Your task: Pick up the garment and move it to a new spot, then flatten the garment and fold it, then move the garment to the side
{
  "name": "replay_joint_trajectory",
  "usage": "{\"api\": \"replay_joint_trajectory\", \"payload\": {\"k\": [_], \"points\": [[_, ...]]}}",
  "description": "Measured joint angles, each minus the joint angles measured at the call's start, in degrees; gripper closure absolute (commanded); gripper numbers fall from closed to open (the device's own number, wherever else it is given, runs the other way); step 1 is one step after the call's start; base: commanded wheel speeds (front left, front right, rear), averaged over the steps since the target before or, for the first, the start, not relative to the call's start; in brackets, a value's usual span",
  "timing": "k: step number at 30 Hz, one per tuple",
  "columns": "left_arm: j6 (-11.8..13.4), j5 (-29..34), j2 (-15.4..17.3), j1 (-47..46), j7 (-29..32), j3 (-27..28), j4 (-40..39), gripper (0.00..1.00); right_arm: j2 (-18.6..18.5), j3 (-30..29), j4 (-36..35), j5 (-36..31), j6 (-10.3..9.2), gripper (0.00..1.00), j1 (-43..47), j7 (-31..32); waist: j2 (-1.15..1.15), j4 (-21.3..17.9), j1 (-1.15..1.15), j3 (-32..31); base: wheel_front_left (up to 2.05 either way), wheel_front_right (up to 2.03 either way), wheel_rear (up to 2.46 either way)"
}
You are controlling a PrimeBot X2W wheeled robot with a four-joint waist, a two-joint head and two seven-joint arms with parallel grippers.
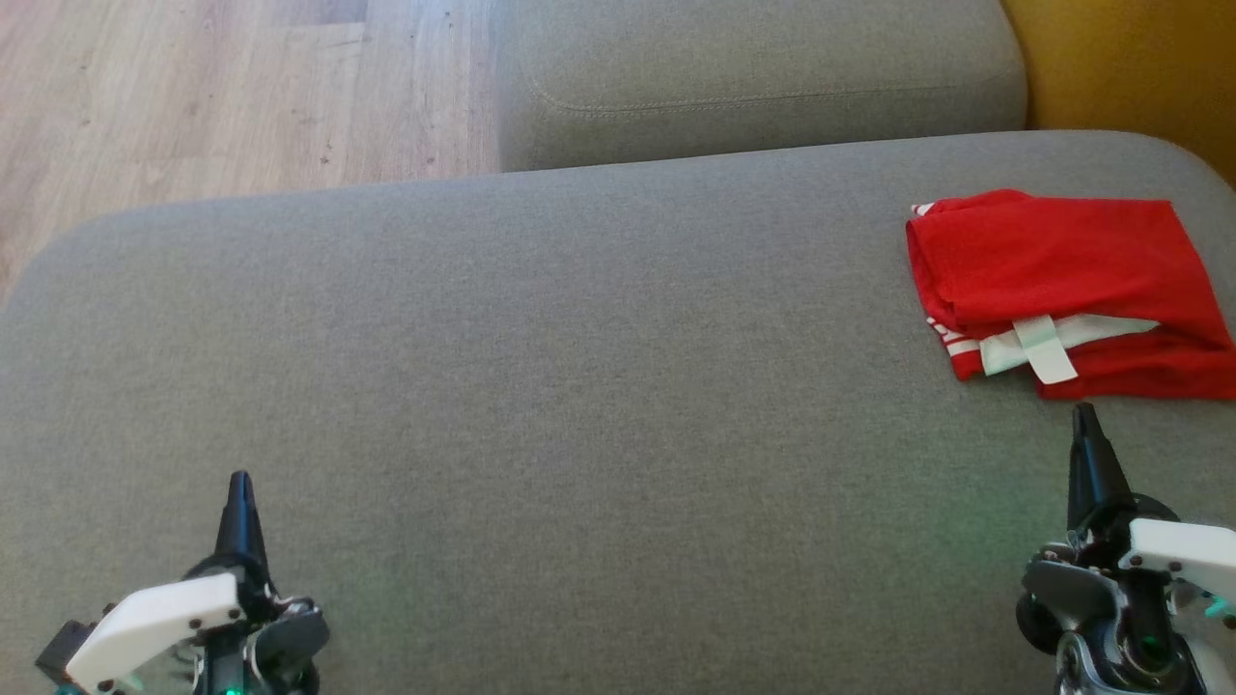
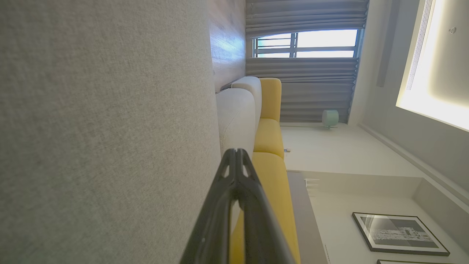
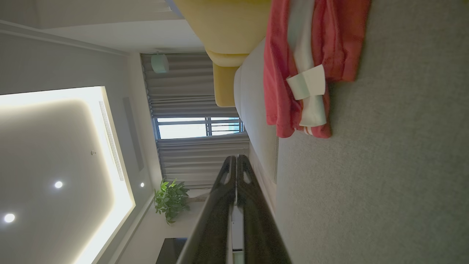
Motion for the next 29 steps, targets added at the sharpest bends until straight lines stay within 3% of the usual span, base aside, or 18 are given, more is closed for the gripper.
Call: {"api": "replay_joint_trajectory", "payload": {"k": [29], "points": [[0.0,0.1,-0.4,0.0,0.5,1.0,0.0,1.00,0.0,-0.4,0.0,0.0,0.00,1.00,0.0,0.4,0.00,0.0,0.00,0.0,0.00,0.00,0.00]]}}
